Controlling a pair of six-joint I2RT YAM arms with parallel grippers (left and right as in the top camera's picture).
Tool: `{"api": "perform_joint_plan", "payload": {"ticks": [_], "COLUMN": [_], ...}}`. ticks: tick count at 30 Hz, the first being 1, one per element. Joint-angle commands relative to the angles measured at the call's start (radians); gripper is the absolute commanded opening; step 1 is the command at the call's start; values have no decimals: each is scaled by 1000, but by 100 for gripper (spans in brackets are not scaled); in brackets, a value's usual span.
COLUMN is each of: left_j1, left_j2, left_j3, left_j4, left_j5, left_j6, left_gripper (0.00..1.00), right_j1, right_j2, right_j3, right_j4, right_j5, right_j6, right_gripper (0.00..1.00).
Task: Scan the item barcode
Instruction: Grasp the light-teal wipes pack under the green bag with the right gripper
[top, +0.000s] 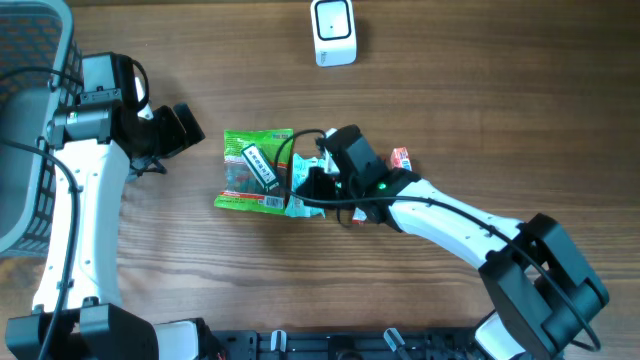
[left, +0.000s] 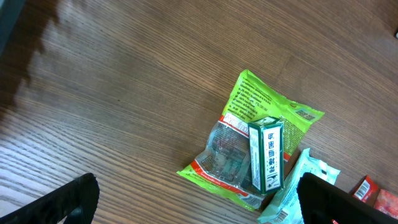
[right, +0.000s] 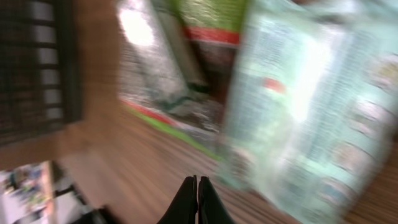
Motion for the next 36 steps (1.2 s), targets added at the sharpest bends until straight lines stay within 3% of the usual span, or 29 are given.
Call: {"api": "perform_joint_plan", "payload": {"ticks": [1,7,16,29,34,36], "left_j1": [4,4,4,4,4,4], "left_j2": [6,6,6,6,6,6], "left_j3": [-3,-3,-3,-3,-3,-3], "left_j4": [0,0,0,0,0,0], "left_j5": [12,12,12,12,12,12], "left_j6": [16,16,16,16,16,16], "left_gripper": [100,100,100,100,100,100], "right_j1": [0,0,0,6,6,4], "right_j2": [46,108,-59,133,7,-86], "right_j3": [-17,-40,-8,-8,12,45], "right_j4": [-40,-14,30,48,23,-31], "right_j5": [89,72,43,62,51,52], "right_j6": [-3,-2,-11,-36,-152,-241], "right_gripper": [4,4,4,4,4,13]}}
